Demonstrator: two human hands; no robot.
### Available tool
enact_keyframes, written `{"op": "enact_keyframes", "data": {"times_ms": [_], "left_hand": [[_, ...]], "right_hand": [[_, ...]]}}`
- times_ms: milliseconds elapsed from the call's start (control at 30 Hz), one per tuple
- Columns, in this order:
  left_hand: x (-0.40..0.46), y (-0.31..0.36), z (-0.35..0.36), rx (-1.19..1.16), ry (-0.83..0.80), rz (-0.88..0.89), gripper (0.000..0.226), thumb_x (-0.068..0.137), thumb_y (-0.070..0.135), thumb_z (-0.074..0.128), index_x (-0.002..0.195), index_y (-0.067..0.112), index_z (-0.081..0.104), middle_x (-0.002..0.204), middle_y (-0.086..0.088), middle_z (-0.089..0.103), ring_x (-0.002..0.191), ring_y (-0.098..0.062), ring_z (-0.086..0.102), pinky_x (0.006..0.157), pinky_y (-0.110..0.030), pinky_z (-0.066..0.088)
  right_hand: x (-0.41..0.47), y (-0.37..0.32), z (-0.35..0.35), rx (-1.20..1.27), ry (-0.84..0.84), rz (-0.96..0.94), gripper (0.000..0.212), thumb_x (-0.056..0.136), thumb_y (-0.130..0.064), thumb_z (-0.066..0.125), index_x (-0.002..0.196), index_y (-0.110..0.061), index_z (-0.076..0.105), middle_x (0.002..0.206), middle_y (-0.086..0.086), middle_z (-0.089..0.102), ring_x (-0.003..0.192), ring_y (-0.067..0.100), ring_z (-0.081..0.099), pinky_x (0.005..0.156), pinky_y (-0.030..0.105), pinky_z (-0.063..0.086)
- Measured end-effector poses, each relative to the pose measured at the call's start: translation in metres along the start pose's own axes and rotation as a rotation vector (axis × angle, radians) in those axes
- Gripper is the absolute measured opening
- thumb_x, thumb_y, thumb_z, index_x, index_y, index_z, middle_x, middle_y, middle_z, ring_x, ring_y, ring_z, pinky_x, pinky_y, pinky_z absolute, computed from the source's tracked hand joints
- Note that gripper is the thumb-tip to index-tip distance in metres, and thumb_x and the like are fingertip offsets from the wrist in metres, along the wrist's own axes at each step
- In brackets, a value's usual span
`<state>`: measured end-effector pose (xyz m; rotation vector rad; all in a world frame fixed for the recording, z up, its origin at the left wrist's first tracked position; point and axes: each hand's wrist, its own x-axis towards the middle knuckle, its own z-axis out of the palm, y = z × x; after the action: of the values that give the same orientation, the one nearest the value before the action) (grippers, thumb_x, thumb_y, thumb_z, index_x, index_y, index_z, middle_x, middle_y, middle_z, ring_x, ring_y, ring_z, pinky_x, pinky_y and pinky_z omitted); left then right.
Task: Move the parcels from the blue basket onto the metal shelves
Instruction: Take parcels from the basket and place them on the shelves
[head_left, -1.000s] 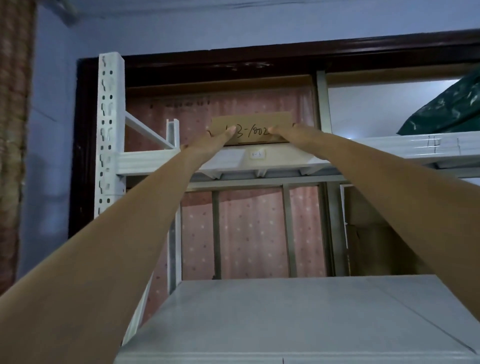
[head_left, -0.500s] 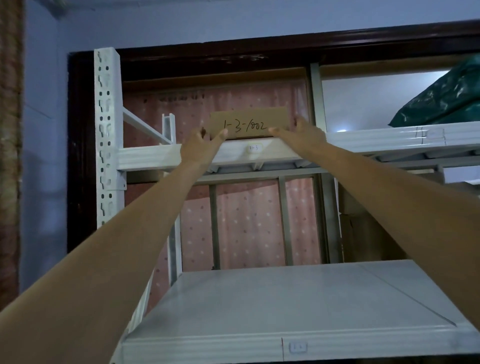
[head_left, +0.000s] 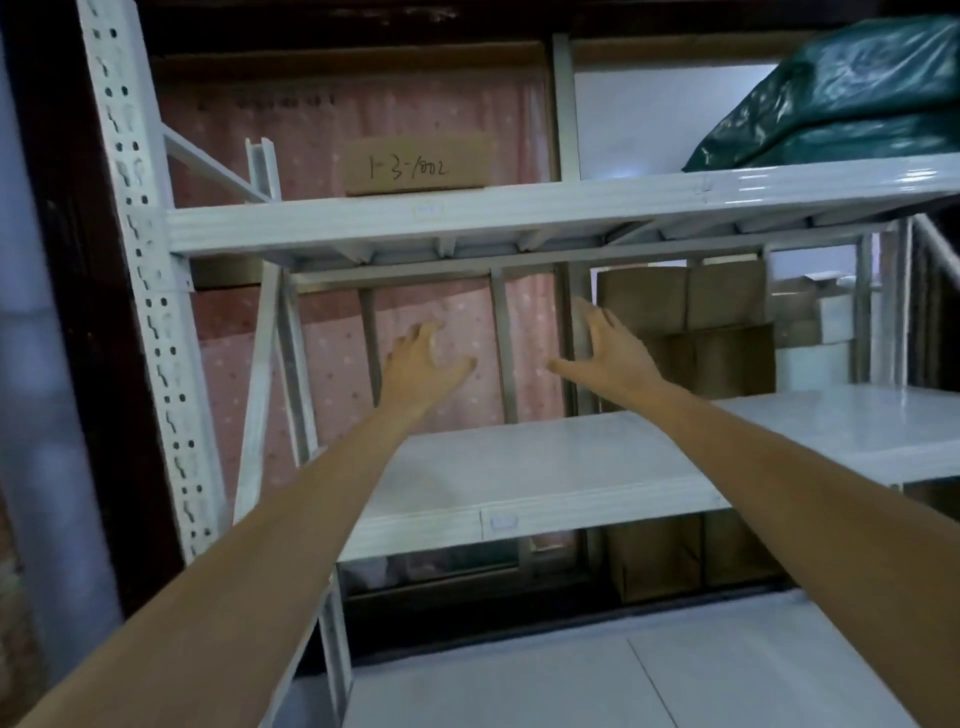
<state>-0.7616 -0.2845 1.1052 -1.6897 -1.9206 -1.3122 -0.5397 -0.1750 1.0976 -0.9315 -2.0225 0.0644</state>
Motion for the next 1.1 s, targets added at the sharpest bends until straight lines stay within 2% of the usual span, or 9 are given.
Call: {"op": "enact_keyframes", "data": {"times_ms": [267, 400, 500, 633, 700, 867, 1000, 1100], "left_hand": [[-0.097, 0.100, 0.109, -0.038, -0.320, -0.107, 0.075, 0.083, 0.055, 0.057, 0.143, 0.016, 0.035, 0.148, -0.006, 0.041, 0.132, -0.028, 0.042, 0.109, -0.042, 0.035], [-0.157, 0.176, 0.174, -0.093, -0.416, -0.122, 0.067, 0.085, 0.055, 0.057, 0.137, 0.018, 0.041, 0.144, -0.005, 0.044, 0.130, -0.027, 0.043, 0.107, -0.040, 0.035], [-0.206, 0.226, 0.221, -0.160, -0.491, -0.131, 0.064, 0.084, 0.053, 0.059, 0.134, 0.017, 0.044, 0.141, -0.005, 0.047, 0.127, -0.025, 0.046, 0.102, -0.034, 0.039], [-0.253, 0.279, 0.274, -0.182, -0.587, -0.157, 0.066, 0.082, 0.056, 0.059, 0.133, 0.018, 0.045, 0.140, -0.002, 0.050, 0.126, -0.023, 0.048, 0.106, -0.040, 0.039], [-0.273, 0.304, 0.304, -0.171, -0.640, -0.152, 0.063, 0.082, 0.056, 0.059, 0.132, 0.019, 0.046, 0.138, -0.002, 0.051, 0.126, -0.024, 0.049, 0.106, -0.043, 0.038], [-0.300, 0.348, 0.377, -0.179, -0.790, -0.134, 0.062, 0.084, 0.055, 0.057, 0.132, 0.017, 0.045, 0.137, -0.004, 0.050, 0.123, -0.024, 0.049, 0.105, -0.043, 0.039], [-0.311, 0.371, 0.443, -0.182, -0.879, -0.143, 0.059, 0.084, 0.056, 0.057, 0.128, 0.017, 0.046, 0.133, -0.004, 0.052, 0.116, -0.024, 0.051, 0.099, -0.041, 0.043], [-0.313, 0.388, 0.498, -0.205, -0.929, -0.160, 0.063, 0.084, 0.056, 0.057, 0.131, 0.017, 0.045, 0.135, -0.003, 0.051, 0.119, -0.024, 0.051, 0.100, -0.041, 0.042]], "right_hand": [[-0.131, 0.136, -0.088, 0.005, -0.225, 0.251, 0.094, 0.078, -0.056, 0.070, 0.152, -0.023, 0.022, 0.156, 0.008, 0.031, 0.139, 0.030, 0.036, 0.111, 0.043, 0.033], [-0.211, 0.207, -0.148, 0.005, -0.292, 0.337, 0.090, 0.079, -0.052, 0.071, 0.150, -0.021, 0.025, 0.151, 0.010, 0.038, 0.134, 0.029, 0.041, 0.107, 0.039, 0.037], [-0.272, 0.257, -0.188, 0.015, -0.355, 0.402, 0.093, 0.078, -0.052, 0.073, 0.151, -0.019, 0.026, 0.153, 0.009, 0.036, 0.137, 0.028, 0.039, 0.111, 0.039, 0.035], [-0.331, 0.311, -0.228, -0.044, -0.438, 0.450, 0.093, 0.078, -0.053, 0.072, 0.151, -0.018, 0.027, 0.154, 0.009, 0.037, 0.137, 0.028, 0.040, 0.107, 0.037, 0.038], [-0.355, 0.339, -0.247, -0.062, -0.446, 0.491, 0.090, 0.077, -0.054, 0.072, 0.149, -0.019, 0.030, 0.151, 0.008, 0.040, 0.134, 0.028, 0.043, 0.103, 0.036, 0.040], [-0.397, 0.412, -0.281, -0.098, -0.437, 0.600, 0.090, 0.078, -0.054, 0.071, 0.149, -0.018, 0.029, 0.151, 0.009, 0.041, 0.131, 0.028, 0.046, 0.103, 0.040, 0.042], [-0.423, 0.472, -0.293, -0.116, -0.453, 0.677, 0.087, 0.078, -0.051, 0.072, 0.147, -0.018, 0.032, 0.148, 0.011, 0.044, 0.129, 0.029, 0.048, 0.103, 0.041, 0.044], [-0.432, 0.516, -0.299, -0.141, -0.475, 0.724, 0.084, 0.077, -0.051, 0.073, 0.146, -0.019, 0.035, 0.148, 0.009, 0.043, 0.129, 0.028, 0.048, 0.104, 0.042, 0.045]]}}
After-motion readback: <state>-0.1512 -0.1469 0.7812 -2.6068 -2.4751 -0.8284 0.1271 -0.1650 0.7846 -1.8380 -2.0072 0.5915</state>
